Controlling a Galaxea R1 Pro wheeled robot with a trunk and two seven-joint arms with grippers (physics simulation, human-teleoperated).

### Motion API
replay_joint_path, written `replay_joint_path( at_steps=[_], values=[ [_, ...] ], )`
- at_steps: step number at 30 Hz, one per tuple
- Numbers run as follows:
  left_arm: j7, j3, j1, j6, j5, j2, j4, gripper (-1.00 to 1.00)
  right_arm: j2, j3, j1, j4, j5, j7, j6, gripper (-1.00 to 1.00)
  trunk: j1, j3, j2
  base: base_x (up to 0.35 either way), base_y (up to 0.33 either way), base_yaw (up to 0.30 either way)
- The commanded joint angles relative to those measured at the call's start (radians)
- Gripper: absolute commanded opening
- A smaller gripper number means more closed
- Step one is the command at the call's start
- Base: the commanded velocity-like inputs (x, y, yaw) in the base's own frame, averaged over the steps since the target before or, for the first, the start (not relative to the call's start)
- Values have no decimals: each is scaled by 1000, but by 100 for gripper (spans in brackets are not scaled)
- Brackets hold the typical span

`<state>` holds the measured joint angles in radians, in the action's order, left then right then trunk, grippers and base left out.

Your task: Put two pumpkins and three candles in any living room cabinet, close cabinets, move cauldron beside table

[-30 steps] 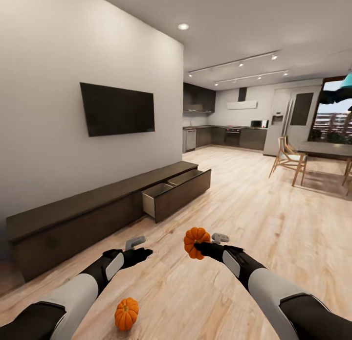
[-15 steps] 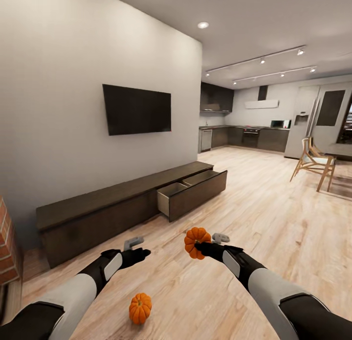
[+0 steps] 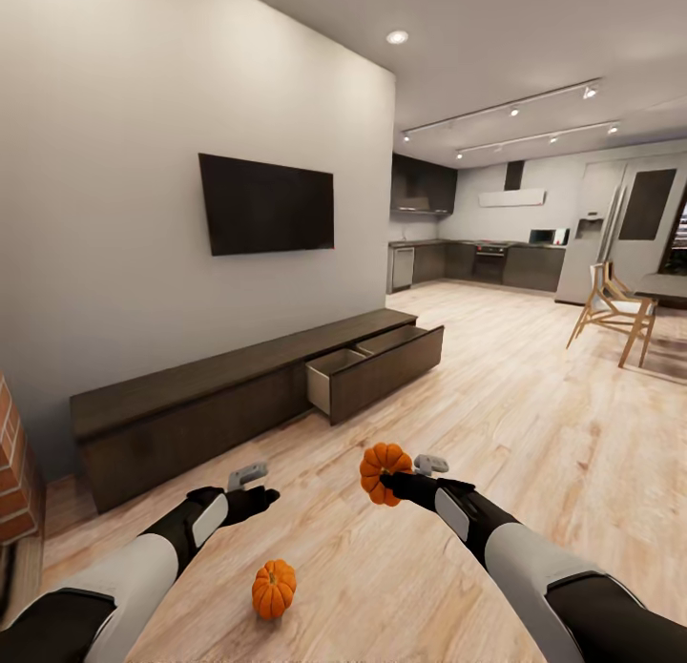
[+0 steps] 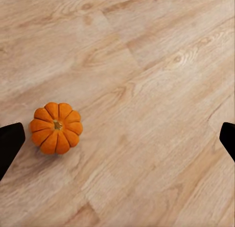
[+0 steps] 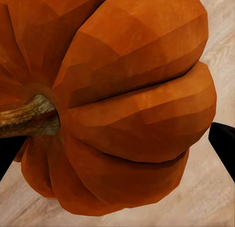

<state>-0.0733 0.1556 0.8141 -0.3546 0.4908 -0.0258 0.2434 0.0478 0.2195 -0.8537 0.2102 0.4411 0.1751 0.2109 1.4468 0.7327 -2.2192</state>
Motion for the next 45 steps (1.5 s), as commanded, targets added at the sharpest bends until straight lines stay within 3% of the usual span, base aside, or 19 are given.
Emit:
replay_joint_path(
  at_steps=[1, 9, 23, 29, 32, 34, 37, 45],
  values=[
    [0, 8, 0, -6, 8, -3, 1, 100, 0, 1, -1, 2, 6, 0, 5, -100, 4, 6, -8, 0, 0, 0],
    [7, 7, 7, -126, 8, -16, 1, 100, -2, -3, -1, 2, 6, -2, 13, -100, 34, 44, -64, 0, 0, 0],
    [8, 4, 13, -188, 9, -18, -24, 100, -5, -9, -7, 2, 10, -3, 40, -100, 88, 110, -162, 0, 0, 0],
    [9, 4, 13, -194, 8, -36, -20, 100, -6, -11, -11, 21, 10, -4, 78, -100, 111, 138, -204, 0, 0, 0],
    [9, 4, 13, -194, 8, -41, -16, 100, -6, -11, -15, 91, 9, -13, 141, -100, 123, 153, -225, 0, 0, 0],
    [8, 4, 13, -193, 8, -47, 2, 100, -6, -11, -17, 225, 9, -69, 307, -100, 130, 162, -239, 0, 0, 0],
    [7, 4, 13, -192, 8, -46, 11, 100, -6, -11, -18, 308, 9, -114, 403, -100, 142, 176, -260, 0, 0, 26],
    [7, 4, 13, -193, 8, -49, 63, 100, -7, -9, -18, 350, 7, -129, 454, -100, 155, 216, -282, 0, 0, 46]
  ],
)
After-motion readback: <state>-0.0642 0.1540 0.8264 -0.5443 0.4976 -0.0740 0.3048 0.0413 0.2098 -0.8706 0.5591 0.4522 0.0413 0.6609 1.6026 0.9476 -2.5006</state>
